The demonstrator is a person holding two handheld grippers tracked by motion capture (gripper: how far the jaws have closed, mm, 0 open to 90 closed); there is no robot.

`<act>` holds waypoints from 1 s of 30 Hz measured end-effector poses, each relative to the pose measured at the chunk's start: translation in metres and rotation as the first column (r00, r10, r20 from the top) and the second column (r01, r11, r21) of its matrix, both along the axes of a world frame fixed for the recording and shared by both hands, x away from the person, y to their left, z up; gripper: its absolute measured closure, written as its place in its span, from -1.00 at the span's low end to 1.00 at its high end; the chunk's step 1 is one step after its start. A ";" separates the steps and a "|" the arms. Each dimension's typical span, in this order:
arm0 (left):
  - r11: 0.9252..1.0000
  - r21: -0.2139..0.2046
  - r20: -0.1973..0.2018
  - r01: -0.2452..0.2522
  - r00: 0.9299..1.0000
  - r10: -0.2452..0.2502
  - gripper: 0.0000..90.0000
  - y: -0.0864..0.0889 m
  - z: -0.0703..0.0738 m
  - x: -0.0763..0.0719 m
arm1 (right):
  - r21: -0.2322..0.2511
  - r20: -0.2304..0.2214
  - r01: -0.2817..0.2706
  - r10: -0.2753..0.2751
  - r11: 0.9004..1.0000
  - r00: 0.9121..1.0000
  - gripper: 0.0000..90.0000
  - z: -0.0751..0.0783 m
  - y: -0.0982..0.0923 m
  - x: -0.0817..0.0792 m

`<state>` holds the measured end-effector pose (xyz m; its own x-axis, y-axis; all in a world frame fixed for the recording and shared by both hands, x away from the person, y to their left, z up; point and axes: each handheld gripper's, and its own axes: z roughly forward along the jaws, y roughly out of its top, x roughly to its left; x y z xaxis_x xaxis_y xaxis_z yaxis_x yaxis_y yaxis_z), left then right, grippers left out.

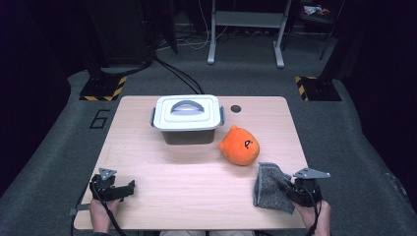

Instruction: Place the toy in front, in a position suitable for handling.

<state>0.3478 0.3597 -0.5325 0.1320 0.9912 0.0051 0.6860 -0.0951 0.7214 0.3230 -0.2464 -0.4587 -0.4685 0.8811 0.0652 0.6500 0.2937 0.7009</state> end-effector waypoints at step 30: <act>1.000 -0.001 0.000 0.000 1.000 0.000 -0.99 0.000 0.000 0.000 | -0.021 -0.021 0.233 -0.233 0.972 0.972 0.70 -0.024 -0.031 0.044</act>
